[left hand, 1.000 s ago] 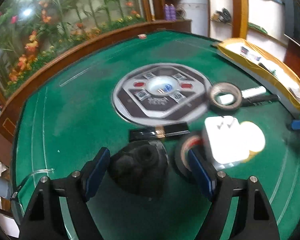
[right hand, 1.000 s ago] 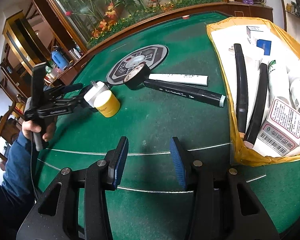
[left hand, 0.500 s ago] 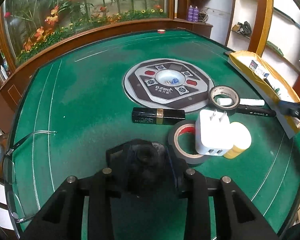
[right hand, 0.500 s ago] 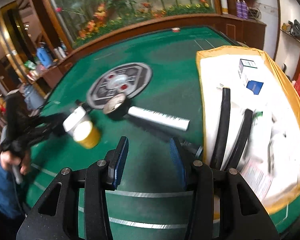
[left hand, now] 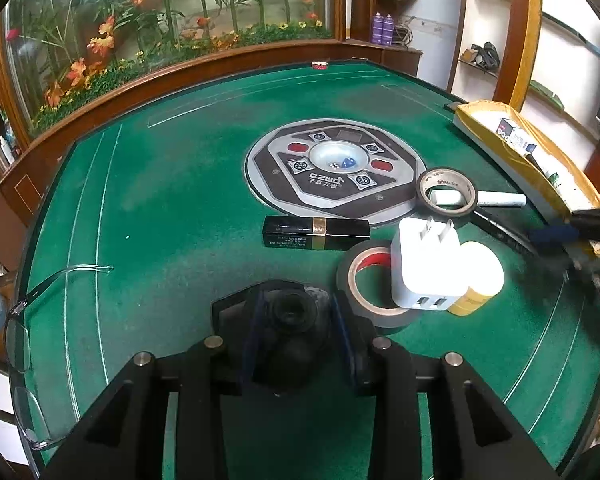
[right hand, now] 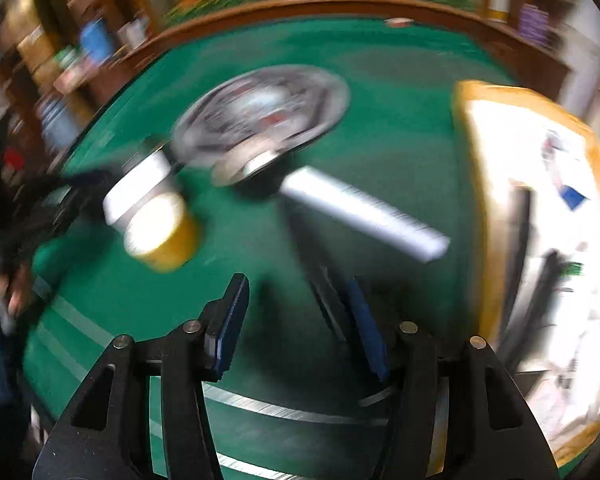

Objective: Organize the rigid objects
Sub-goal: 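Grasp the black round cap with the left tool while the right grasps a black marker, then lift the cap with the left tool while the right lifts the marker toward the tray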

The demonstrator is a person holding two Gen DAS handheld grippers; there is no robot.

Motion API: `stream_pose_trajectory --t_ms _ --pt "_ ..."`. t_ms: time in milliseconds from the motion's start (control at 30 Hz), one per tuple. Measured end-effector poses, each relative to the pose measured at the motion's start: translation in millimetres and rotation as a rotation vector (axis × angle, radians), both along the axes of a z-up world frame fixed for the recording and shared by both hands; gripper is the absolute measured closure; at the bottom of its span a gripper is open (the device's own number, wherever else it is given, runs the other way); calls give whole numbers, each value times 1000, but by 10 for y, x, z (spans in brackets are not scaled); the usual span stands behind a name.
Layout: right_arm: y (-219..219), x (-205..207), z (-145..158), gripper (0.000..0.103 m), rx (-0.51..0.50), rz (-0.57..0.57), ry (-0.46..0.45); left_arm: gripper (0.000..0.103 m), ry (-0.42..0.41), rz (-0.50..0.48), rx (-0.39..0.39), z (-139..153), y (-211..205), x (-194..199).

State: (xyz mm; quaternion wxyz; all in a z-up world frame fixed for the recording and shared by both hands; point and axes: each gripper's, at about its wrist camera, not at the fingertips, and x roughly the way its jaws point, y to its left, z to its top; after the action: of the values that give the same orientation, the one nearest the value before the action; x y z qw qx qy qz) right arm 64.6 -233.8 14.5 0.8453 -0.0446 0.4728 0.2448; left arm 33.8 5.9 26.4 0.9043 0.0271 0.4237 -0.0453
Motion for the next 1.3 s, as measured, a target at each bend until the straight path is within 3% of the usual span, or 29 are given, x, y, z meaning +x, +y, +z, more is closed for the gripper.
stream_pose_trajectory --t_ms 67,167,333,467,667,900,967,1100,1233,1300 --pt "105 -70 7 50 -16 45 -12 69 -1 -1 3 -1 -1 2" --pt "136 -97 70 50 -102 -5 -110 69 -1 -1 2 -2 -4 3" --pt "80 18 -28 50 -71 -24 -68 69 -5 -3 18 -7 -19 11" --pt "175 -76 -95 87 -127 -33 -119 70 -4 -6 6 3 -15 -2" --pt "49 -187 -90 87 -72 -91 -89 70 5 -10 -9 19 -34 -17" --pt "85 -255 -104 86 -101 -89 -119 70 -6 -28 40 -7 -104 -45" --pt "79 -257 -102 86 -101 -88 -119 64 -5 -38 41 -10 -115 -49" --pt "67 -268 -101 86 -91 -99 -116 62 -4 -54 61 -14 -131 -68" --pt "61 -300 -99 87 -85 -114 -113 28 20 -74 84 -53 -145 -91" --pt "53 -316 -98 87 -88 -111 -113 28 18 -83 103 -61 -166 -103"
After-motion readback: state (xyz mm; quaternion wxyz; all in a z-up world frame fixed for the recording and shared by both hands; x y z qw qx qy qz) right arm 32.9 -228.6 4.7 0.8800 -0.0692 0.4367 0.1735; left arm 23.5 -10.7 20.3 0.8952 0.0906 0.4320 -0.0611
